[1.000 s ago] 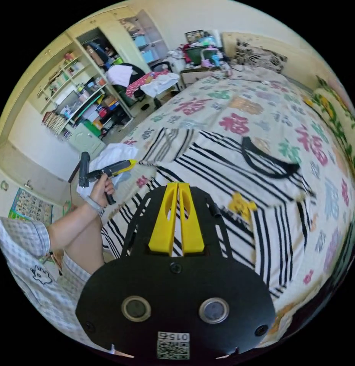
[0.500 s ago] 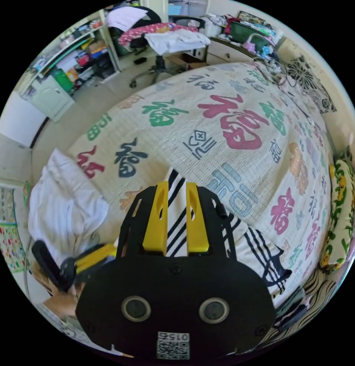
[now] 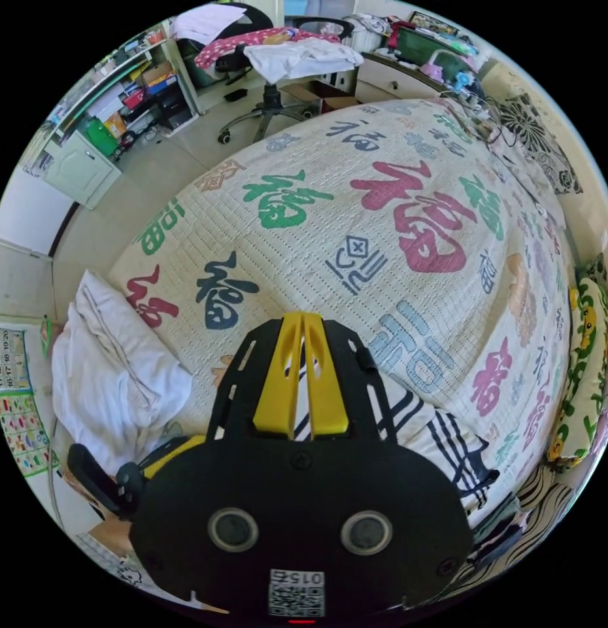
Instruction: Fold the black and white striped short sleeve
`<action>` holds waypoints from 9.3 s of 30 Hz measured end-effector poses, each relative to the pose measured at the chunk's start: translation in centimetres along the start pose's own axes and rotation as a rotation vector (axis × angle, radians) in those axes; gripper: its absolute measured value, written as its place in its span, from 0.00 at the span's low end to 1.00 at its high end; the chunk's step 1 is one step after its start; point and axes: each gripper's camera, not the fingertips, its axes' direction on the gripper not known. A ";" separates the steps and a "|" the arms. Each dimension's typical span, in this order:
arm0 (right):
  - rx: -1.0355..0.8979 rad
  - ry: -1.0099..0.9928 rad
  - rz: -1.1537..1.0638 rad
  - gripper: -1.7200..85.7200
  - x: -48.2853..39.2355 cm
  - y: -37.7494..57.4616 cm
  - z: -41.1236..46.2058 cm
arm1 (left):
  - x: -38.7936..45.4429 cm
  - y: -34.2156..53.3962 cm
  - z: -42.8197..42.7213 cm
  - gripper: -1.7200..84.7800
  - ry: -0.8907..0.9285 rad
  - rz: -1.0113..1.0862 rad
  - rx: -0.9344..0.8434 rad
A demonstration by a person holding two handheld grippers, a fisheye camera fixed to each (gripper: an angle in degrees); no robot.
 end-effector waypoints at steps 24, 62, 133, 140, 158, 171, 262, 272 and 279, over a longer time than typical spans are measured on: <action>0.250 -0.265 0.502 0.08 35.0 29.1 -13.8 | 20.2 25.4 11.4 0.11 -0.092 0.985 -0.187; -0.033 -0.119 0.317 0.06 48.2 30.3 -27.8 | 28.7 19.5 54.4 0.13 -0.385 1.138 -0.743; -0.114 -0.139 0.211 0.01 -4.3 78.2 -40.7 | 9.6 53.2 16.7 0.03 -0.435 1.065 -0.964; 0.008 -0.320 0.365 0.02 3.9 80.0 -44.1 | 9.1 45.7 12.8 0.06 -0.346 0.842 -0.953; 0.302 -0.431 0.889 0.06 34.2 75.3 -42.6 | 12.0 18.0 12.0 0.10 -0.222 0.333 -0.574; 0.265 -0.403 0.970 0.02 34.8 72.3 -35.0 | 13.0 13.2 9.7 0.06 -0.254 0.403 -0.552; 0.327 -0.372 0.390 0.08 28.3 73.7 -43.8 | 4.9 75.1 17.5 0.09 0.051 1.275 -1.058; 0.340 -0.369 0.282 0.07 16.4 76.9 -51.0 | 2.4 57.9 17.5 0.07 0.078 0.963 -0.731; -0.026 -0.306 0.298 0.02 10.8 77.2 -46.1 | -2.2 53.9 25.0 0.02 -0.234 0.990 -0.805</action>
